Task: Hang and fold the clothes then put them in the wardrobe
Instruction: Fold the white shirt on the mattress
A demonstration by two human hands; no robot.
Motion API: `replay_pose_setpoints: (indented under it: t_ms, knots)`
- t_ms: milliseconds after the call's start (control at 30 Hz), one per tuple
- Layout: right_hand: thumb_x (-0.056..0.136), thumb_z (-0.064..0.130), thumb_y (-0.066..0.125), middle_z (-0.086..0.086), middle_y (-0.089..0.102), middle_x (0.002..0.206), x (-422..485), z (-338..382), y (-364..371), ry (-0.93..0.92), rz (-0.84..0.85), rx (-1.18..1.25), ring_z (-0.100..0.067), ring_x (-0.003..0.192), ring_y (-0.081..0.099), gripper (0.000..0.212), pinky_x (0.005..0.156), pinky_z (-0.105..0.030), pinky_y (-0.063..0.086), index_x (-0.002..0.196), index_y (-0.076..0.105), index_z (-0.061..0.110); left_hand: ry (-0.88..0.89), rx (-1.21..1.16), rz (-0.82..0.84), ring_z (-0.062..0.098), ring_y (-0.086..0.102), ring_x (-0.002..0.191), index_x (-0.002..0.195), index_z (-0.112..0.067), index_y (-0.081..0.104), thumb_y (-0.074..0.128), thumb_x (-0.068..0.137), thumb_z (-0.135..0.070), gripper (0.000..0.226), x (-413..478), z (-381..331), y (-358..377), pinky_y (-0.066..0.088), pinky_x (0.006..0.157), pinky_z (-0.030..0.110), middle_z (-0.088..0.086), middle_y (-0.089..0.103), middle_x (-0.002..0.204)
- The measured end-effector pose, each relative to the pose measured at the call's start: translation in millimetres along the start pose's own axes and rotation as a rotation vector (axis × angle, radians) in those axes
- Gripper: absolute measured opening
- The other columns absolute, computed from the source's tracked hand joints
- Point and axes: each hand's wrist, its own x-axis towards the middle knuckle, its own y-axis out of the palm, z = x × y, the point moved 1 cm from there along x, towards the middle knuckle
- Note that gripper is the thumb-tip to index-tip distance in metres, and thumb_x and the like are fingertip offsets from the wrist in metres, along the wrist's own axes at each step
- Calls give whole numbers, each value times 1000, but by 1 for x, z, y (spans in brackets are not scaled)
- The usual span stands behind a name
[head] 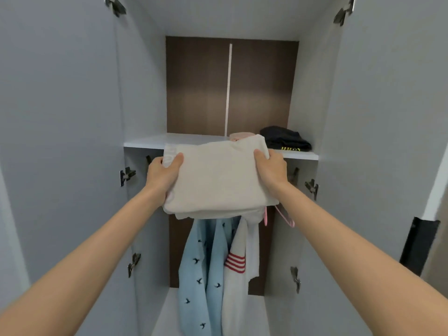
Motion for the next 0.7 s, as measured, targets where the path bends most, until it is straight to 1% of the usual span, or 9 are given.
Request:
replay_pose_setpoints:
  t_ms: [100, 167, 233, 267, 333, 433, 500, 567, 700]
  knots:
    - [97, 31, 42, -9, 58, 111, 52, 7, 21, 16, 99, 2, -27, 103, 54, 35, 93, -42, 45, 121, 54, 9, -21, -15, -46, 18, 58, 72, 85, -10, 56, 53, 94, -34, 26, 38, -6, 2, 45, 61, 26, 3, 60, 81]
    - [97, 29, 43, -7, 58, 106, 83, 8, 35, 12, 157, -2, -26, 100, 55, 32, 88, -37, 45, 118, 57, 10, -13, 16, -82, 16, 51, 59, 72, -12, 48, 51, 95, -32, 30, 63, -6, 0, 40, 52, 25, 3, 53, 69]
    - [96, 30, 46, -5, 58, 100, 113, 8, 50, 14, 193, -15, -24, 94, 54, 26, 77, -31, 41, 105, 59, 10, -1, 21, -102, 14, 51, 50, 72, -11, 47, 51, 96, -31, 31, 88, -6, 0, 40, 45, 20, 3, 51, 65]
    - [95, 32, 47, -6, 59, 100, 127, 9, 58, 15, 206, -32, -24, 93, 54, 28, 75, -29, 38, 104, 58, 8, 7, 19, -109, 11, 52, 44, 71, -11, 47, 51, 96, -30, 31, 100, -5, -1, 38, 40, 16, 3, 50, 63]
    - [95, 37, 48, -8, 60, 109, 155, 10, 76, 9, 216, -79, -24, 93, 53, 39, 73, -28, 34, 115, 57, 5, 23, 10, -126, 5, 51, 36, 68, -11, 47, 53, 95, -28, 32, 126, -4, -2, 35, 34, 11, 2, 50, 61]
    - [94, 36, 49, -8, 61, 117, 197, 13, 106, -15, 220, -77, -25, 98, 55, 41, 75, -30, 36, 120, 57, 6, 47, -12, -122, 11, 55, 49, 72, -12, 50, 53, 95, -28, 29, 168, -4, -2, 41, 39, 14, 2, 55, 66]
    - [93, 35, 51, -10, 62, 116, 225, 14, 127, -25, 213, -67, -27, 101, 57, 37, 78, -33, 41, 114, 59, 6, 62, -24, -115, 10, 56, 46, 72, -11, 52, 53, 95, -28, 29, 198, -3, -2, 38, 36, 11, 2, 56, 65]
    - [93, 35, 52, -10, 62, 114, 252, 14, 146, -19, 208, -62, -26, 95, 57, 36, 76, -32, 41, 110, 60, 5, 65, -20, -122, 7, 55, 38, 70, -11, 52, 54, 95, -27, 30, 228, -1, 0, 37, 34, 11, 2, 56, 63]
    - [92, 37, 56, -10, 60, 113, 302, 7, 183, 26, 219, -63, -24, 92, 54, 39, 75, -30, 38, 113, 58, 3, 44, 6, -133, 13, 56, 54, 71, -12, 53, 53, 95, -29, 29, 287, 8, 7, 43, 47, 22, 1, 58, 67]
